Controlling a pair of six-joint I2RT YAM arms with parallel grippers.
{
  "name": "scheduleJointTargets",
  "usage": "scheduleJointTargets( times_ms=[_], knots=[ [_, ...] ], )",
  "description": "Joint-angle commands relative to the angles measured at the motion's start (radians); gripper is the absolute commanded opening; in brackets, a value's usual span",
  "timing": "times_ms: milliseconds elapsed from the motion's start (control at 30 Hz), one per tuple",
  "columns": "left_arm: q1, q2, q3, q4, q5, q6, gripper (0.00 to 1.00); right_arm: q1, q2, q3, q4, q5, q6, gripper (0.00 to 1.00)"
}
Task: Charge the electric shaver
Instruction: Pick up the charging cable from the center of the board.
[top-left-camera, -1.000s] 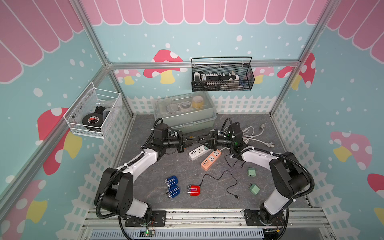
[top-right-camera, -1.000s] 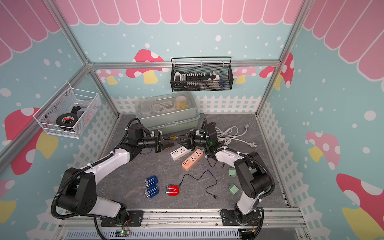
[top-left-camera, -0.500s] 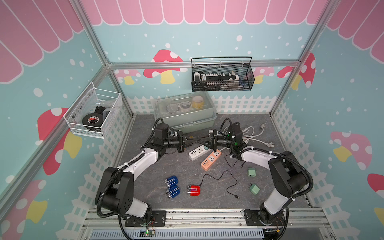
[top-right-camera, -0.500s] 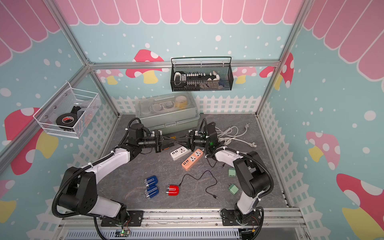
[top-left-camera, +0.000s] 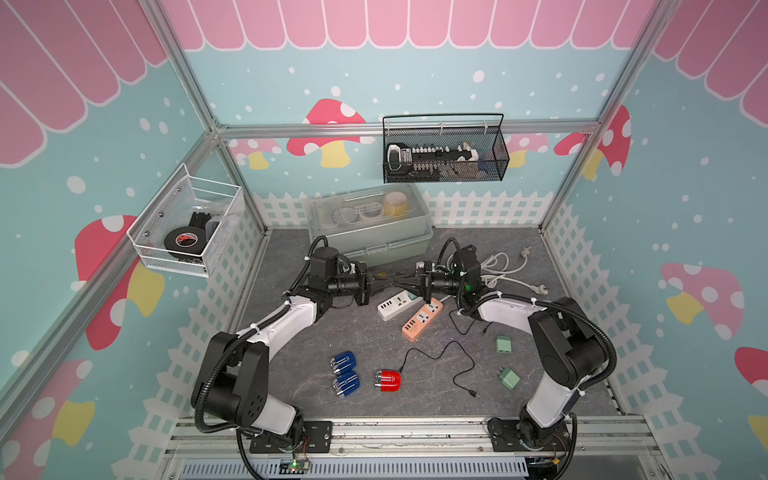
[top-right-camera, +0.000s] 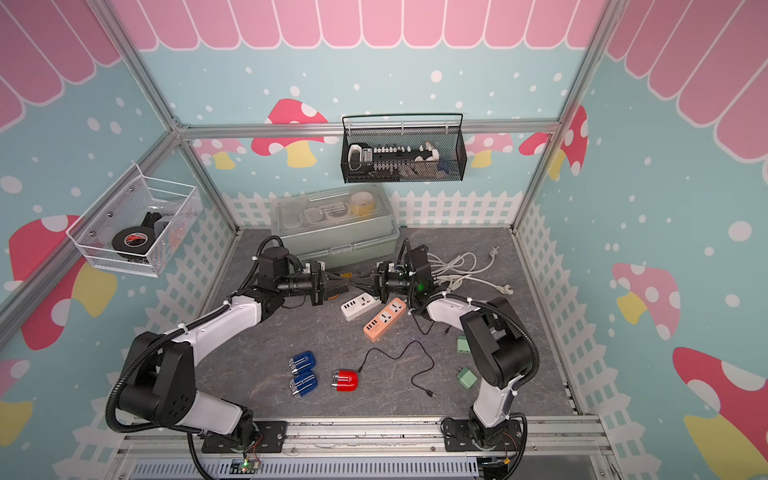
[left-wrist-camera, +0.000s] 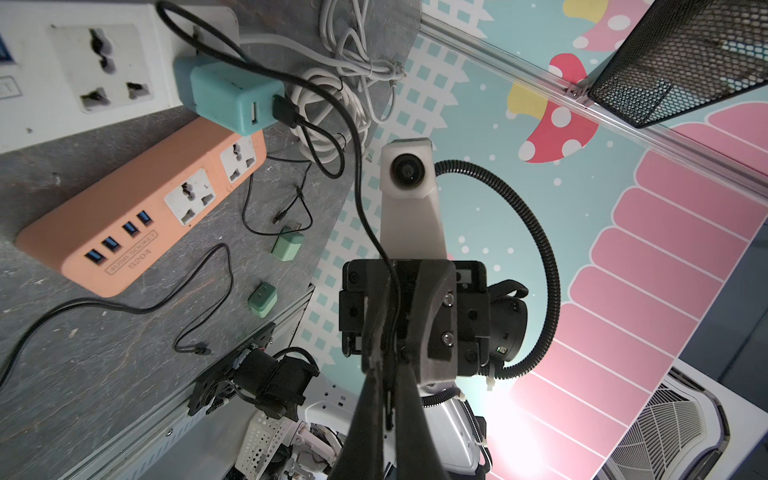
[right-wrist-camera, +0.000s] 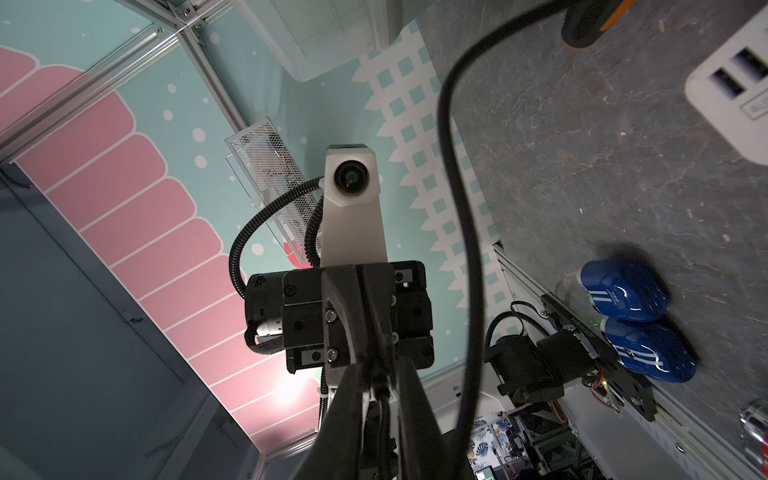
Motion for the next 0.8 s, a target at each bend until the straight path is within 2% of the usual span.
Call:
scheduleJointTargets(
  times_ms=[0,100,367,600,633,767],
  knots=[
    [-0.008,0.014,0.029,0.026,0.017,-0.011,0.0,0.015,0.021,0.025,0.069,0.004,0.071,0.16],
    [-0.012,0.019,0.032,0.028,0.017,-0.013,0.0,0.02,0.028,0.019,0.096,0.004,0.09,0.15],
    [-0.012,0.021,0.03,0.031,0.01,-0.013,0.0,0.021,0.021,-0.011,0.133,0.041,0.115,0.02],
    [-0.012,0.025,0.038,0.033,-0.007,-0.014,0.0,0.021,0.01,-0.026,0.133,0.045,0.115,0.0],
    [-0.012,0.023,0.039,0.032,-0.014,-0.016,0.02,0.021,0.006,-0.031,0.133,0.047,0.114,0.0],
    [-0.011,-0.006,0.034,0.006,-0.079,-0.012,0.24,0.02,-0.012,-0.061,0.134,0.069,0.107,0.0]
  ],
)
